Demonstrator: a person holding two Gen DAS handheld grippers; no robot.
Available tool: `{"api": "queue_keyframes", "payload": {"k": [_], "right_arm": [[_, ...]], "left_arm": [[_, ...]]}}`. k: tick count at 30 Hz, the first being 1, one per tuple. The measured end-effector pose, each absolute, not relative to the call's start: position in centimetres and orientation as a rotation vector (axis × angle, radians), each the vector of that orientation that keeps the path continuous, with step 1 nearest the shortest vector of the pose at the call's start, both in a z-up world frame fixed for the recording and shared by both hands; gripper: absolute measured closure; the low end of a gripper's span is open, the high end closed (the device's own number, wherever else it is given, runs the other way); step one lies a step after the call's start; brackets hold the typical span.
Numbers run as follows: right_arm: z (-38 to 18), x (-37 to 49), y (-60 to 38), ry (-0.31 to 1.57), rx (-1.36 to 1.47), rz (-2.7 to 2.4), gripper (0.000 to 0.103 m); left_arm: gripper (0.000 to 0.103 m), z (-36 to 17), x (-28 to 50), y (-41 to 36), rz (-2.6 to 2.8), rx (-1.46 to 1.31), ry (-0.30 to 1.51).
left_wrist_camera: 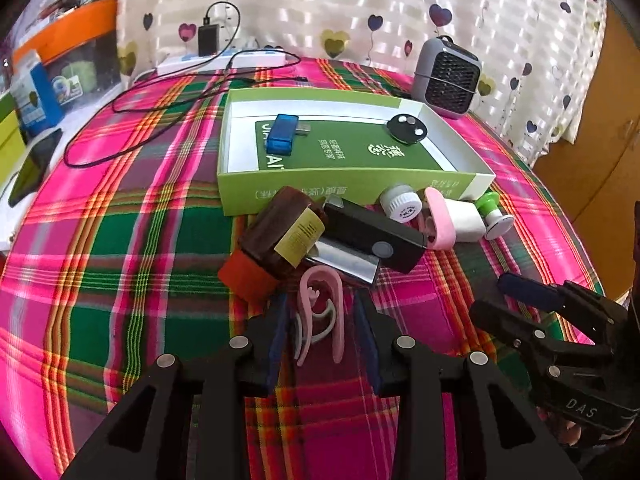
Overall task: Organize rigid objects
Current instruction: 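Close the left tool on the pink clip and lift it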
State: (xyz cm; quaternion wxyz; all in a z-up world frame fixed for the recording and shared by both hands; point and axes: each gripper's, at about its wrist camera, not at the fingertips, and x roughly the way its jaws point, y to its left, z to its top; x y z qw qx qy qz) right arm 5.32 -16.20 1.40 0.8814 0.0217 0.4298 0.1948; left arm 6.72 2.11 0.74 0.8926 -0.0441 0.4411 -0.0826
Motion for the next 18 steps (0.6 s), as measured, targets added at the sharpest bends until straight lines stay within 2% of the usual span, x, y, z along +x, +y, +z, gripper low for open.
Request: {"api": "queue_keyframes", "payload": {"k": [5,18], "right_arm": [[1.5,5.4,-15.8,0.900,0.035,0.402,0.051],[2.1,5.7,-14.4,0.895,0.006,0.411,0.051]], "left_arm": [[0.080,0.6,6.4,2.7,-0.180,-0.115,0.911],[0.080,0.6,4.2,4.6,-0.212,-0.169,0.908]]}}
